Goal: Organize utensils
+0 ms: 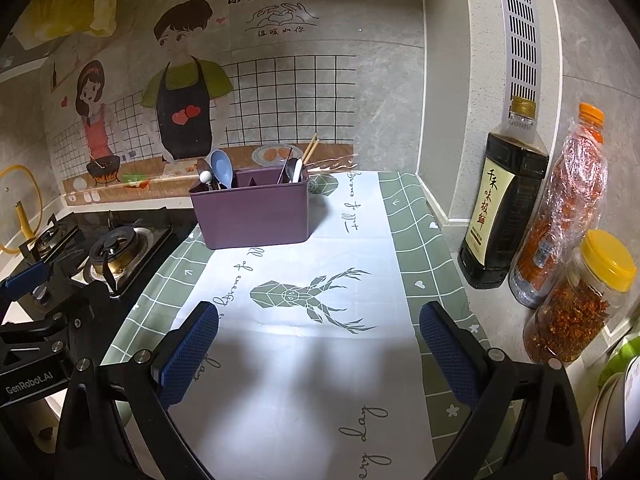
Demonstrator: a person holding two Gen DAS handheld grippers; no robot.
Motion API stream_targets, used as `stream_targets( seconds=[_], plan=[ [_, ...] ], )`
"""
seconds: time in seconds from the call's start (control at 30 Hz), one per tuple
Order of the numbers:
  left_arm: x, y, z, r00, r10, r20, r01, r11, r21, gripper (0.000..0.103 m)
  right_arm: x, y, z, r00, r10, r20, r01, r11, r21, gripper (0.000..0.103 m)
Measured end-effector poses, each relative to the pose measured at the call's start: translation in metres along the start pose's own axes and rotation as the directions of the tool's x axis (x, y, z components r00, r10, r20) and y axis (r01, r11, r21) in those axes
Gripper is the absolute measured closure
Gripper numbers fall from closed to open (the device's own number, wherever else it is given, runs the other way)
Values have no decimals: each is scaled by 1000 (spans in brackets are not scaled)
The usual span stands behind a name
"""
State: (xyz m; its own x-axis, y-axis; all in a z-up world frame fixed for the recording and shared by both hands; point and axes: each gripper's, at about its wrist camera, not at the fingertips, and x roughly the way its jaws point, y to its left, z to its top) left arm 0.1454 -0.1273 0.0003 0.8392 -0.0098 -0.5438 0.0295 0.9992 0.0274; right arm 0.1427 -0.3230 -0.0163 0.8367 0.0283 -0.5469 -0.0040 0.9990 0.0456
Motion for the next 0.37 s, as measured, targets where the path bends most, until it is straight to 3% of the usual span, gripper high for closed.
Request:
stream_targets(
  seconds=[0.37],
  plan=[
    [4, 4, 0, 1000, 8, -15, -8, 1000, -4, 0, 3, 0, 4, 1000, 11, -2, -11, 1000, 1, 3]
  ],
)
